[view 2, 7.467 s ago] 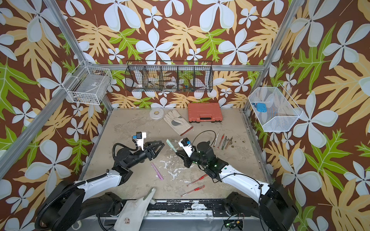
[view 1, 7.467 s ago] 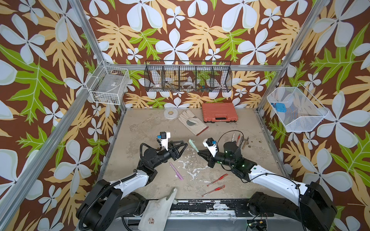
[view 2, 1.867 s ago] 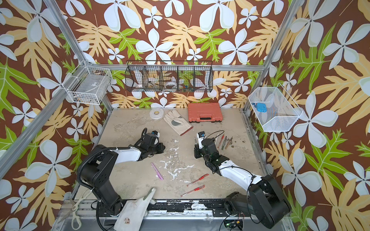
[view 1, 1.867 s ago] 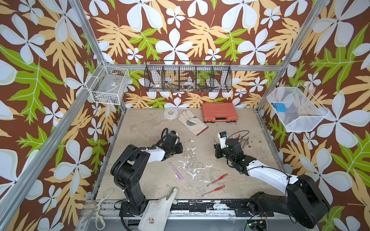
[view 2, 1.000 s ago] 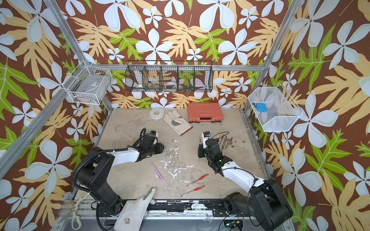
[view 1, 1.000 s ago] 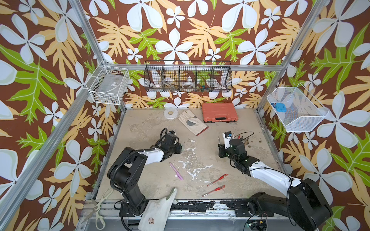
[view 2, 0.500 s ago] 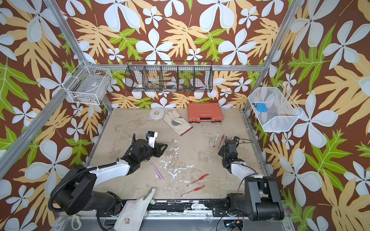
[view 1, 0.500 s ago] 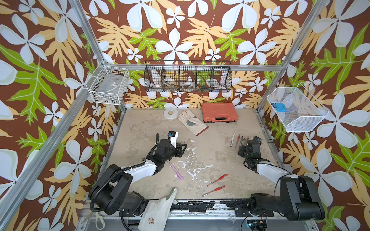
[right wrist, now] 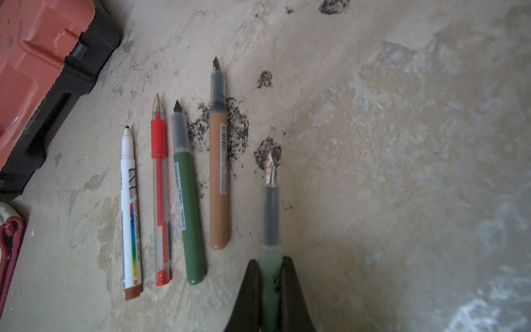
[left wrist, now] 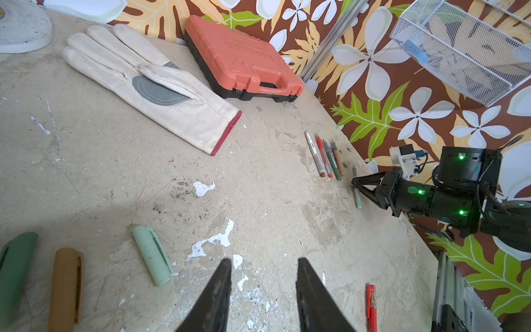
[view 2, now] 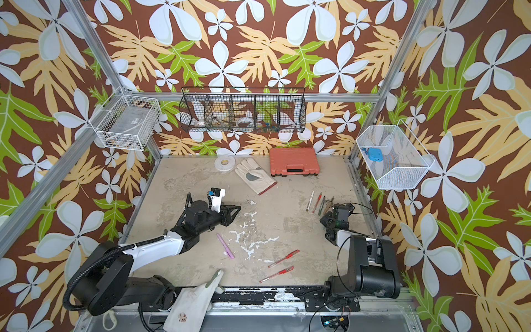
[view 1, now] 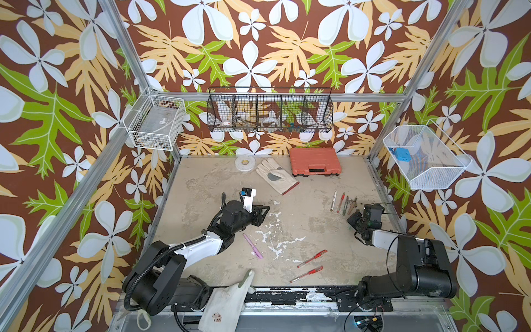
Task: Remove pen caps from pens
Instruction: Place the pen at the middle-right of the table.
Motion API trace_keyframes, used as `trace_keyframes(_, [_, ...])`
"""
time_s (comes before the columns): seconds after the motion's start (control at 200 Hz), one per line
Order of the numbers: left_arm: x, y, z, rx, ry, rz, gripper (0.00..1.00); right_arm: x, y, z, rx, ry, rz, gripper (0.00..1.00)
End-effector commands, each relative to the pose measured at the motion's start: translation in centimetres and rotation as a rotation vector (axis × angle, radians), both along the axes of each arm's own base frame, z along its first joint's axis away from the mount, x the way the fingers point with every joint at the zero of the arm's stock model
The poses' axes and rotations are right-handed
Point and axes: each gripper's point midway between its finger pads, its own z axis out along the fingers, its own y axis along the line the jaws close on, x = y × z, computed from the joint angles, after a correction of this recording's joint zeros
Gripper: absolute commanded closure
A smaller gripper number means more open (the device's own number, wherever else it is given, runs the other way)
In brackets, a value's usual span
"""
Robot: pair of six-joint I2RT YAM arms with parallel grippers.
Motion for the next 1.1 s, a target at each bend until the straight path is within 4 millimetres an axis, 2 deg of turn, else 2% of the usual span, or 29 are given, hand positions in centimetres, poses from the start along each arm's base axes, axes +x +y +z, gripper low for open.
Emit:
trace_keyframes(0.0, [0.1,-0.2,1.0,-0.014,-0.043,-0.009,0.61,0.1,0.3,-0.2,0.028,0.000,0.006,0.84])
trace_keyframes(0.175, [0.0,-0.2,1.2,-0.019,-0.047,-0.011,0.61,0.5,0.5,0.6,0.023,-0.031,0.032,0.72])
trace_keyframes(0.315, [0.0,-0.2,1.4,-0.021,-0.049,-0.009,0.61,0.4,1.1,2.1,0.027,-0.088,0.058,0.70])
trace_keyframes(0.38, [0.0,-0.1,1.4,-0.023,-0.052,-0.008,0.61,0.3,1.4,3.4,0.009,-0.121,0.070,0.69])
trace_keyframes(0.495, [-0.1,-0.1,1.6,-0.027,-0.057,-0.011,0.61,0.2,2.6,6.9,-0.086,-0.195,0.117,0.68])
trace_keyframes(0.656, [-0.2,-0.3,1.9,-0.037,-0.058,-0.020,0.61,-0.2,6.4,11.0,-0.166,-0.320,0.261,0.67])
trace_keyframes(0.816, [-0.5,-0.1,3.1,-0.086,-0.015,0.019,0.61,-0.5,11.9,13.9,-0.201,-0.438,0.488,0.67])
trace_keyframes(0.926, [-1.0,1.5,2.9,-0.076,0.062,0.152,0.61,-0.7,15.6,14.6,-0.196,-0.485,0.639,0.67])
trace_keyframes(1.091, [-3.4,4.1,-0.4,0.015,0.288,0.260,0.61,-0.4,20.2,13.7,-0.226,-0.437,0.802,0.68])
